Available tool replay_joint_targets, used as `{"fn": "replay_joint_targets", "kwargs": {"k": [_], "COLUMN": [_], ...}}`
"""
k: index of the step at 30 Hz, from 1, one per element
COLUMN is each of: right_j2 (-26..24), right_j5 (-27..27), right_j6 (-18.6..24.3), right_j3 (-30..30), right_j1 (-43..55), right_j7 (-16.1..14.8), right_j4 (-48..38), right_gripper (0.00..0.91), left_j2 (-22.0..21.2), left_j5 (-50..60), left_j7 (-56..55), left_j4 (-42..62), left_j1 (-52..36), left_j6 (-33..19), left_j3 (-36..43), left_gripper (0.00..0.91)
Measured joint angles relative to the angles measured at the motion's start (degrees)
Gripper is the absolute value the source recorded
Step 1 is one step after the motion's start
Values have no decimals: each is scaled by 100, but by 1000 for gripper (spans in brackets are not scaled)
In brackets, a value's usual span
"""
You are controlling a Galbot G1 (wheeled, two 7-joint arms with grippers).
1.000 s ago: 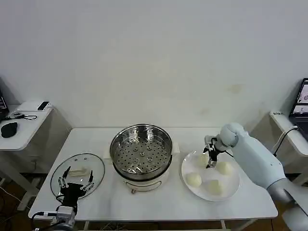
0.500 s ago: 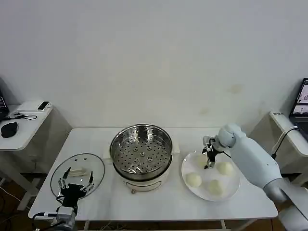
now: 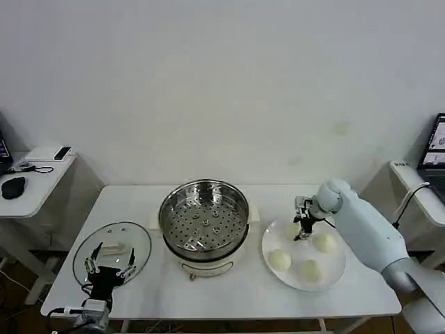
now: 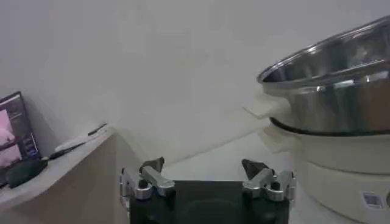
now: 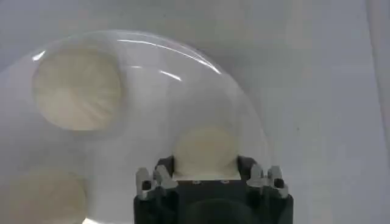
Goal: Take steamed baozi put them in steamer then cover it.
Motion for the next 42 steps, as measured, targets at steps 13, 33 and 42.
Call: {"fn": "replay_joint_targets", "kwargs": {"k": [13, 33, 42], "right_j2": [-286, 601, 1240], "right_j5": [468, 1781, 2003], "right_j6": [-232, -473, 1000], "right_j3": [-259, -1322, -1397], "right_j1": [454, 2410, 2847], "right_j7": [-172, -435, -678], "right_j4": [579, 467, -220], "right_gripper": [685, 675, 685], "left_j2": [-13, -61, -50], "left_j5": [31, 136, 158], "left_j7": [-2, -27, -36], "left_j4": [-17, -235, -213], "left_j1": [-8, 142, 196], "left_j6": [17, 89, 89], "left_j3": [30, -68, -45], "left_gripper": [907, 907, 907]}}
